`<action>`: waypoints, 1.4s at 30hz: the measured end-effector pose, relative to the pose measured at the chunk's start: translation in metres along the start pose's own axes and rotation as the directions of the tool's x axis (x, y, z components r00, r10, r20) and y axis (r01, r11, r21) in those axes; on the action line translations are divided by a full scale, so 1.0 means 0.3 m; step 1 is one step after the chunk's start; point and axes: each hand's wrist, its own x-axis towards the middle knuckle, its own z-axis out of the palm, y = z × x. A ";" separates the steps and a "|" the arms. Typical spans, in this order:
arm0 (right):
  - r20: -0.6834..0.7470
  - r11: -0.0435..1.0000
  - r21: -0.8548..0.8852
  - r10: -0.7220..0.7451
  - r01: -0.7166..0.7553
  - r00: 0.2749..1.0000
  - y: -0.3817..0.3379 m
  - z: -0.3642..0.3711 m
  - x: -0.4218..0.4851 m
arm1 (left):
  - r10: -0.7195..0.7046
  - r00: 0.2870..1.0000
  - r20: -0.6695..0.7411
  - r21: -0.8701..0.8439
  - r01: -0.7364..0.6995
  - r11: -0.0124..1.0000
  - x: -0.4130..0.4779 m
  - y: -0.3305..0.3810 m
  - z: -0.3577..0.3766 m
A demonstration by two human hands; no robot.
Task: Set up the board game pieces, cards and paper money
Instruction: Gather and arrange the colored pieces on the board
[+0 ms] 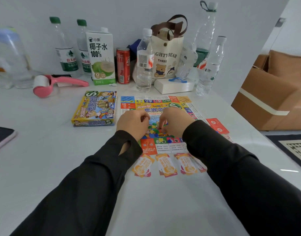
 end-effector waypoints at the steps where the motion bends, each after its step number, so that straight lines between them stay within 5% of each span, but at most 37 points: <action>1: 0.001 1.000 -0.003 -0.009 0.009 1.000 -0.002 -0.003 0.004 | 0.003 1.000 0.001 0.007 -0.003 1.000 -0.001 0.001 0.000; 15: 0.154 0.979 -0.168 -0.090 0.116 0.984 -0.036 -0.016 0.082 | -0.030 0.999 0.041 0.019 0.029 0.999 0.003 0.005 -0.004; 28: 0.036 0.836 -0.435 -0.354 0.333 0.935 -0.024 0.009 0.023 | -0.029 0.999 0.021 -0.041 0.030 0.999 0.001 0.002 -0.006; 37: -0.172 0.991 -0.057 -0.128 0.120 0.977 0.052 -0.015 0.012 | -0.086 0.996 0.028 -0.175 0.090 0.980 0.004 -0.003 -0.010; 42: -0.080 0.999 -0.039 -0.033 0.030 0.996 0.075 -0.025 -0.007 | -0.117 0.992 0.039 -0.222 0.122 0.967 0.006 -0.004 -0.013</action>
